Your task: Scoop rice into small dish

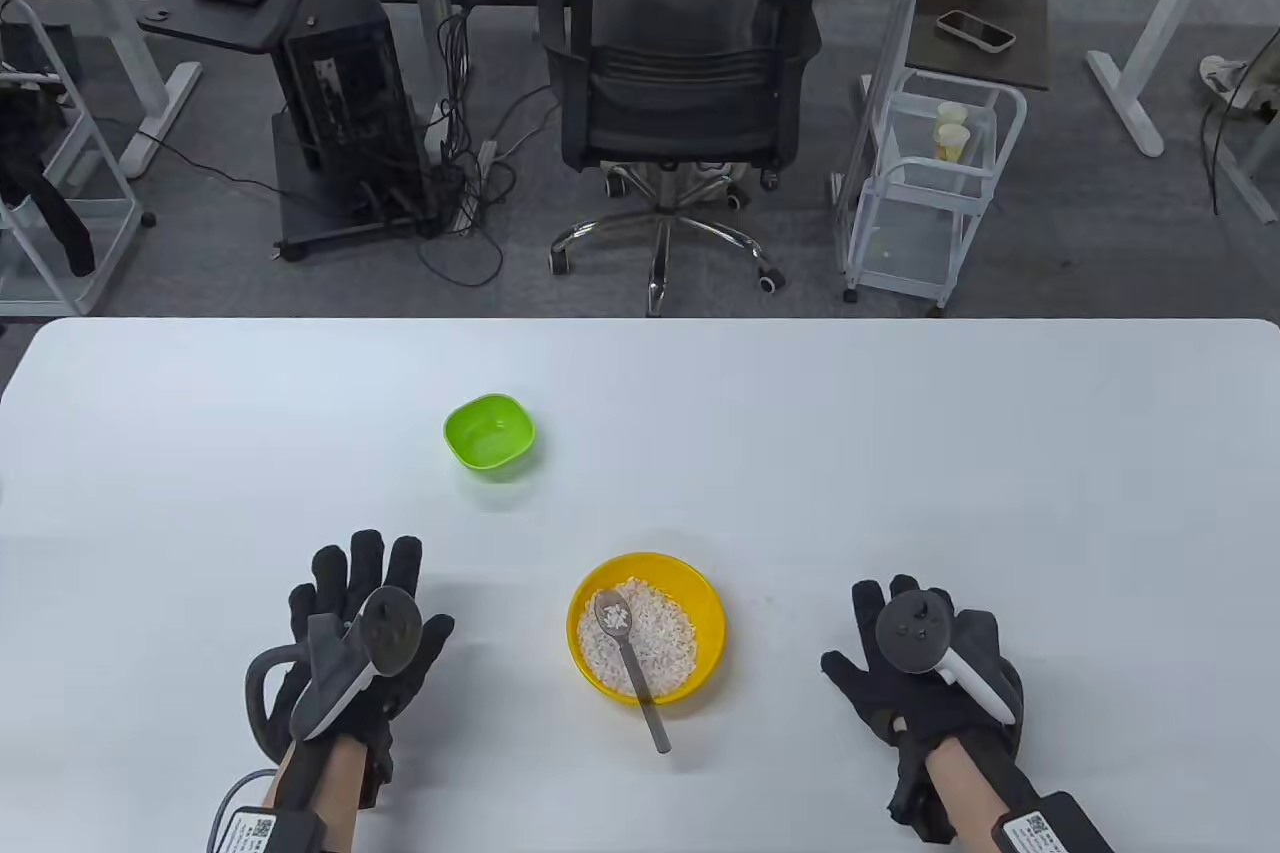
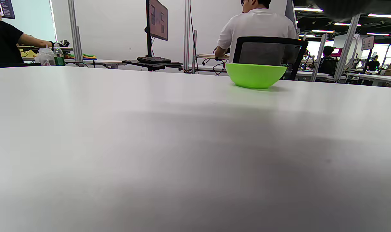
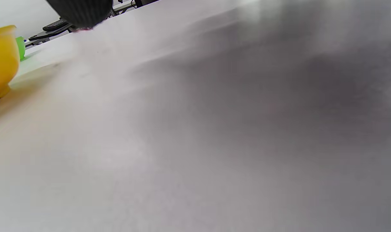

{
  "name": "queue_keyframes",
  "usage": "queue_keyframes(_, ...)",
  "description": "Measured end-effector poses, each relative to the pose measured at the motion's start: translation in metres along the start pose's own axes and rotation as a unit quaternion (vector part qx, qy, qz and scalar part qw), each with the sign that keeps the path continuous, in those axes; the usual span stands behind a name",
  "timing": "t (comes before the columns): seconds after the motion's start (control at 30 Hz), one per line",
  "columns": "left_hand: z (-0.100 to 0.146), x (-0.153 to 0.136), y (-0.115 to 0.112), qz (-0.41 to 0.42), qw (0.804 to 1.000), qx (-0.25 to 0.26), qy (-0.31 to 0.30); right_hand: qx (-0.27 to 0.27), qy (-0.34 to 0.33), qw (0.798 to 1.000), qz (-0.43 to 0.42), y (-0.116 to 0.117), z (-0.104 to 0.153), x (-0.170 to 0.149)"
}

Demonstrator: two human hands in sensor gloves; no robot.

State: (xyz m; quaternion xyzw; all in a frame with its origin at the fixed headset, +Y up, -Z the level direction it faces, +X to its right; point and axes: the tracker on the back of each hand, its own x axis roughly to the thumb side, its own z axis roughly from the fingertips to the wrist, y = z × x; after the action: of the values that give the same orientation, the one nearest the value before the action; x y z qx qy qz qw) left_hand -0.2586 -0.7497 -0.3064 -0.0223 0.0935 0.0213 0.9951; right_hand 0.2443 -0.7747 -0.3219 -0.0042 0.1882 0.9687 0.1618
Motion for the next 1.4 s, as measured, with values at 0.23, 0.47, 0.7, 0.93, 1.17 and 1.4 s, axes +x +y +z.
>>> queue_keyframes(0.23,-0.003,-0.005,-0.003,0.016,1.0,-0.019,0.008,0.01,-0.003,1.0,-0.005,0.001,-0.001,-0.001)
queue_keyframes(0.47,-0.005,-0.003,-0.005,0.012,1.0,-0.019,0.006,0.008,-0.003,1.0,-0.012,-0.002,-0.001,-0.002)
queue_keyframes(0.7,-0.007,0.005,-0.012,0.007,1.0,-0.029,0.004,-0.003,-0.017,1.0,-0.015,-0.009,0.006,0.0)
queue_keyframes(0.93,-0.009,0.023,-0.015,-0.026,0.999,-0.043,-0.002,-0.023,-0.056,0.998,-0.016,-0.014,0.015,0.009)
queue_keyframes(1.17,-0.04,0.047,0.003,-0.073,0.997,-0.029,0.026,-0.031,-0.053,0.998,-0.001,-0.015,0.016,0.012)
queue_keyframes(1.4,-0.104,0.061,0.034,-0.013,0.995,-0.058,0.083,-0.006,-0.034,0.999,-0.004,-0.01,0.011,0.007)
